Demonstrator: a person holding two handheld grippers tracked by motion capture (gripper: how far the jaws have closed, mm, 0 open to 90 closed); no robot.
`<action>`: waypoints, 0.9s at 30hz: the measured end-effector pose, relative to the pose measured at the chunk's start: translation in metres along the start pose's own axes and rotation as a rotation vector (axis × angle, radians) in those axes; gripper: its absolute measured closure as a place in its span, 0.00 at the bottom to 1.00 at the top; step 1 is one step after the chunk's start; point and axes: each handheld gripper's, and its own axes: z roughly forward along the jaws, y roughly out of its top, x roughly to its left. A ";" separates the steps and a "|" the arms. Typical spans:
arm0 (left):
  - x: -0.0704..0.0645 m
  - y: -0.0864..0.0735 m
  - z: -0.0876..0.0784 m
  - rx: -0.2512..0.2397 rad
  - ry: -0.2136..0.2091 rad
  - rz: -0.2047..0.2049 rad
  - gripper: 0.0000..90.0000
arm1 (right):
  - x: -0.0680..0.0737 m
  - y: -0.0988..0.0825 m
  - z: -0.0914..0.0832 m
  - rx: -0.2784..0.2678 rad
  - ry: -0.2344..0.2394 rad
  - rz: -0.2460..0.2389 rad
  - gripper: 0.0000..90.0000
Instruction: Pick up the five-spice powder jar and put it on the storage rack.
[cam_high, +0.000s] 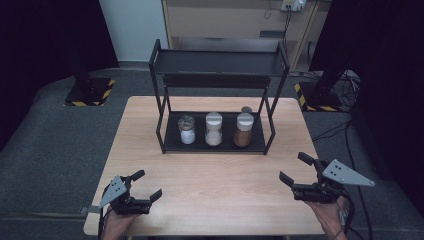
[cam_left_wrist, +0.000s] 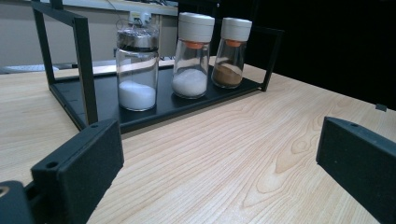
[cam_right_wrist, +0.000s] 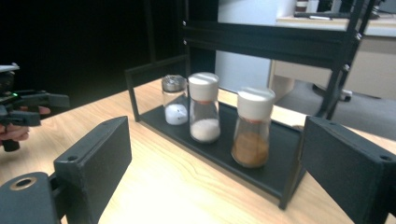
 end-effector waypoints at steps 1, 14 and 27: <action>0.000 0.000 0.000 0.000 0.000 0.000 0.00 | 0.001 -0.003 -0.001 0.002 -0.012 -0.001 0.11; -0.001 0.000 0.000 -0.004 0.002 0.003 0.00 | -0.002 -0.044 -0.011 0.029 -0.074 0.019 0.11; -0.001 -0.001 0.000 -0.006 -0.001 0.005 0.00 | -0.005 -0.067 -0.011 0.040 -0.091 0.034 0.11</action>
